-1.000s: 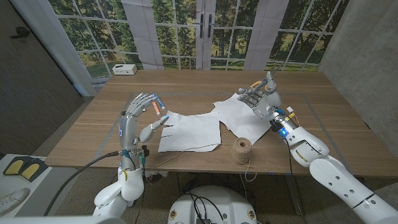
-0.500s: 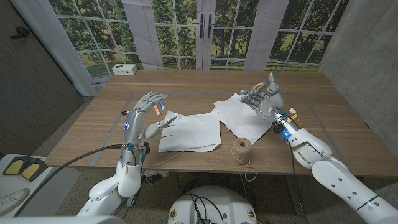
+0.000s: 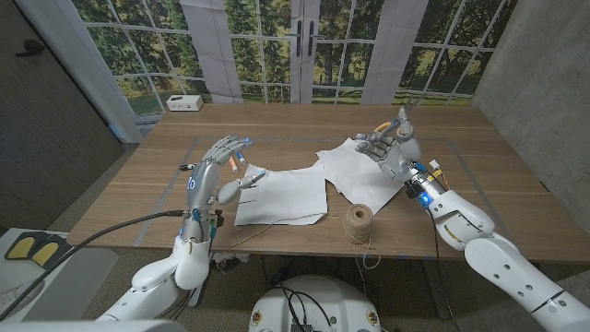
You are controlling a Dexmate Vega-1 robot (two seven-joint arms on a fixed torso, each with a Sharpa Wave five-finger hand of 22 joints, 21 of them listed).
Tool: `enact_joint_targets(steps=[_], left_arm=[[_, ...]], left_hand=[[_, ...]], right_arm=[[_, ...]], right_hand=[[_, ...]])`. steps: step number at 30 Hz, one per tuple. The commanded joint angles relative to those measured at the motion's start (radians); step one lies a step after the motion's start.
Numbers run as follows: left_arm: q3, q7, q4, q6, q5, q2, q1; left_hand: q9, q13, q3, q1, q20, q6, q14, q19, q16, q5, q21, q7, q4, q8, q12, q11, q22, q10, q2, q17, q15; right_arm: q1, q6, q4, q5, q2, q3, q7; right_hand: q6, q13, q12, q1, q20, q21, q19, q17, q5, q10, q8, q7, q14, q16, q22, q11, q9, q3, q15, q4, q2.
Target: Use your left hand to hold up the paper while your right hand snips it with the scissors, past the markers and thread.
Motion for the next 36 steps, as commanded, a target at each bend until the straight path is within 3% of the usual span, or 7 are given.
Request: enact_joint_targets(steps=[1,8,17,34,36], left_arm=[[0.071,-0.011,-0.004,0.066,-0.055,0.074,-0.043],[0.106,-0.001,0.002,0.091,-0.046,0.088,-0.073],[0.130,-0.108,-0.013,0.105,-0.104,0.132,-0.105],[0.154,-0.158,-0.048,0.165,-0.086,0.152,-0.129],[0.173,-0.065,0.001,0.130,-0.042,0.128,-0.158]], left_hand=[[0.002,0.001,-0.005,0.003,-0.039,-0.013,-0.015,-0.006,-0.002,-0.006,-0.004,-0.001,-0.008,-0.002,-0.007,0.002,0.003,-0.012,-0.021,0.003,-0.166],[0.002,0.002,-0.006,0.001,-0.037,-0.015,-0.020,-0.009,0.000,-0.008,-0.004,-0.001,-0.008,-0.002,-0.006,0.002,0.003,-0.015,-0.027,0.003,-0.166],[0.002,0.002,-0.007,-0.007,-0.030,-0.030,-0.041,-0.022,-0.002,-0.011,-0.005,0.000,-0.007,-0.005,-0.008,0.002,0.004,-0.029,-0.037,0.003,-0.164],[0.003,0.003,-0.002,-0.014,-0.026,-0.063,-0.061,-0.034,0.002,-0.014,-0.004,-0.001,-0.006,-0.010,0.000,0.002,0.004,-0.021,-0.040,0.004,-0.165],[0.007,0.005,0.013,0.006,-0.026,0.037,-0.048,-0.028,0.017,-0.010,0.004,-0.001,-0.015,0.033,0.022,0.001,0.003,0.044,-0.026,0.005,-0.166]], right_arm=[[0.004,-0.006,-0.005,-0.003,-0.007,-0.001,0.006],[0.007,-0.006,0.000,-0.006,-0.011,-0.002,0.013],[0.011,-0.011,0.003,-0.004,-0.017,0.000,0.019],[0.011,-0.018,0.006,0.005,-0.024,0.006,0.033],[0.011,-0.022,0.006,0.012,-0.026,0.007,0.039]], right_hand=[[-0.044,0.001,-0.002,0.006,0.004,-0.004,0.007,0.000,0.008,0.102,0.005,0.045,-0.033,-0.002,0.002,-0.016,0.001,0.000,-0.097,-0.009,0.015],[-0.046,0.004,-0.004,0.010,0.003,-0.009,0.009,-0.001,0.011,0.100,0.008,0.044,-0.033,-0.003,0.002,-0.015,0.002,0.002,-0.097,-0.014,0.020],[-0.054,0.006,-0.008,0.016,0.004,-0.018,0.011,-0.003,0.013,0.093,0.009,0.042,-0.038,-0.005,0.002,-0.014,0.001,0.005,-0.099,-0.021,0.023],[-0.059,0.007,-0.013,0.027,0.005,-0.033,0.013,-0.005,0.016,0.091,0.012,0.043,-0.041,-0.007,0.003,-0.014,-0.003,0.010,-0.095,-0.033,0.032],[-0.063,0.008,-0.014,0.028,0.004,-0.035,0.013,-0.005,0.016,0.091,0.012,0.041,-0.042,-0.008,0.003,-0.016,-0.003,0.010,-0.096,-0.034,0.033]])
